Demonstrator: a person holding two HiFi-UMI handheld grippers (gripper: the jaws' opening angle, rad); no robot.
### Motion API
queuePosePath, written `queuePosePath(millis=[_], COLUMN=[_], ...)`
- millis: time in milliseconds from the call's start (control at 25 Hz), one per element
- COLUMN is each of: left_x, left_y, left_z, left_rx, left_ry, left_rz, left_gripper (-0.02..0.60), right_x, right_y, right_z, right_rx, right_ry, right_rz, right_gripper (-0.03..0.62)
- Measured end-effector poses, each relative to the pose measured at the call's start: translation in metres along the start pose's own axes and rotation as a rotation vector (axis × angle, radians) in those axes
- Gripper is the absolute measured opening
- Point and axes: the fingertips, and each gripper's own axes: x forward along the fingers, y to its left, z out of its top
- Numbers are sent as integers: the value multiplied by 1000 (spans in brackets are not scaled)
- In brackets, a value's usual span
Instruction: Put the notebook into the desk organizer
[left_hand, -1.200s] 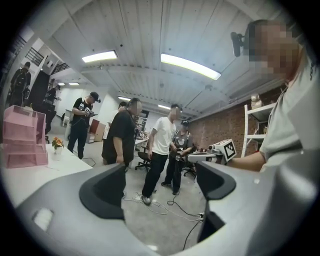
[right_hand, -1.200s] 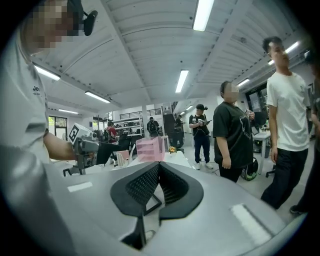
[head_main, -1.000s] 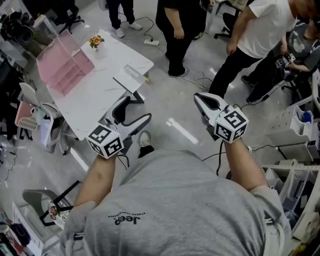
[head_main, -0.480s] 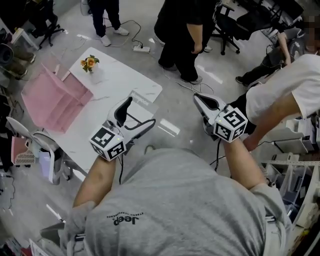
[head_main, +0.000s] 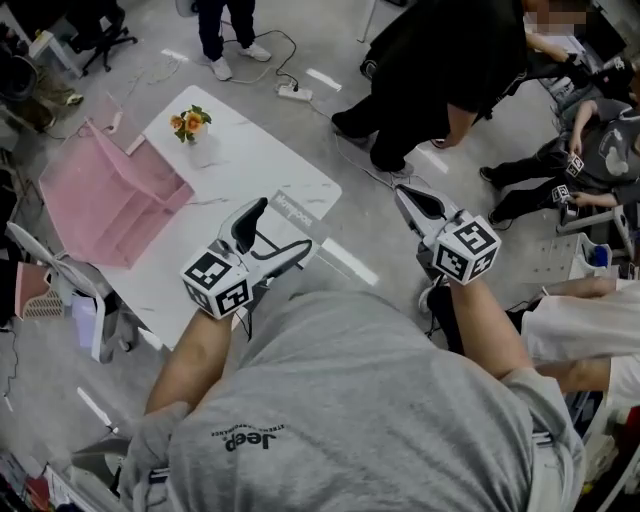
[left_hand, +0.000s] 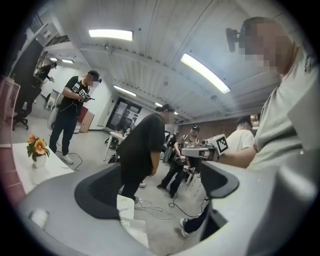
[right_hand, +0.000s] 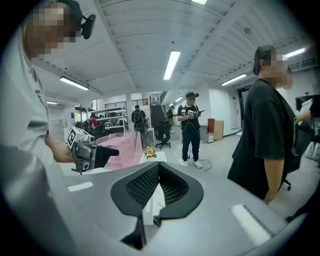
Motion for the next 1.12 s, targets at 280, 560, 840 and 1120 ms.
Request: queuePosePath(millis=[280, 560, 840, 1120], left_x=[7, 34, 37, 15], left_y=[21, 17, 13, 42], left_z=[-9, -75, -161, -261], left_rx=[-79, -366, -697, -964], left_ry=[16, 24, 25, 73], left_rz=[120, 296, 412, 530], left_gripper=[528, 526, 526, 526], right_x=[41, 74, 94, 108], right_y=[-27, -60, -83, -72], right_z=[11, -7, -37, -64], right_rx=[-18, -22, 5, 7], right_ry=[19, 48, 102, 158], right_rz=[142, 361, 469, 509], right_gripper=[3, 3, 3, 3])
